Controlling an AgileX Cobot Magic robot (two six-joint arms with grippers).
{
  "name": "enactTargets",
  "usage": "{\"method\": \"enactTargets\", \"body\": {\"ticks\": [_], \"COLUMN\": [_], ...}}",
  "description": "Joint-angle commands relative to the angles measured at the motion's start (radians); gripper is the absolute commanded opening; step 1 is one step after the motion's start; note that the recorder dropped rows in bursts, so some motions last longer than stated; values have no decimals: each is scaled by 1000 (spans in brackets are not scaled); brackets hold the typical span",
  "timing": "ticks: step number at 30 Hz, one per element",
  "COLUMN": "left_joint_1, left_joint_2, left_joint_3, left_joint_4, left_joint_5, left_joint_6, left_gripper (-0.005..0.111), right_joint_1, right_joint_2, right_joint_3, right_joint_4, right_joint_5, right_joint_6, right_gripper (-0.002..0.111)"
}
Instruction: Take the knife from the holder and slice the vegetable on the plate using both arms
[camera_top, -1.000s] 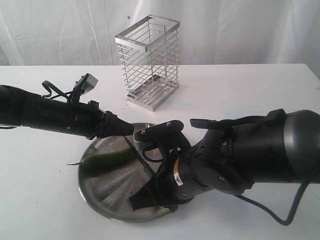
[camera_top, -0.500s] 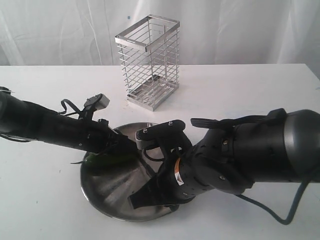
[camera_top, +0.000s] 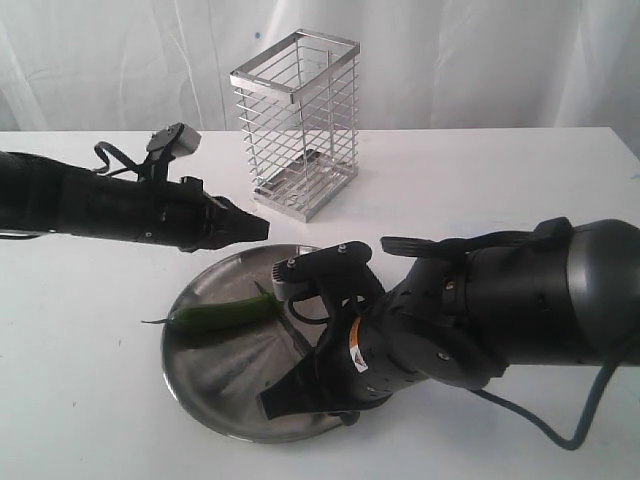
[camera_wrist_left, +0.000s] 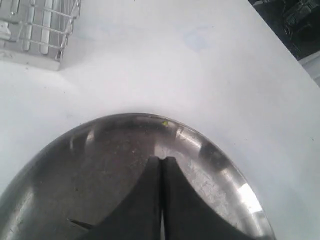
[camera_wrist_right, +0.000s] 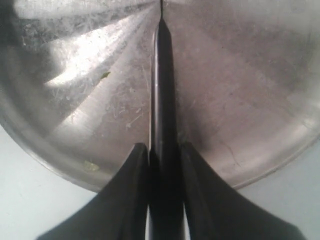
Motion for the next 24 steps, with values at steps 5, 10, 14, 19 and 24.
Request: {"method": "enactTargets", "body": {"ticks": [5, 10, 14, 19, 24], "left_joint_1": [0, 0, 0, 0, 0], "left_joint_2": [73, 88, 88, 88, 90], "left_joint_3": [7, 7, 7, 7, 7], "left_joint_4": [55, 44, 40, 36, 36], "left_joint_5": [12, 8, 18, 37, 33], "left_joint_6": [-22, -18, -18, -18, -9], "left_gripper": [0, 0, 0, 0, 0], "right_joint_1": [-3, -3, -3, -3, -3], "right_joint_2": [0, 30, 38, 38, 38], "right_joint_3": [-3, -3, -3, -3, -3], "right_joint_4": [23, 34, 34, 34, 34], "right_joint_5": [18, 37, 30, 21, 17], "right_joint_6": [-11, -15, -15, -15, -15], "right_gripper": [0, 0, 0, 0, 0]}}
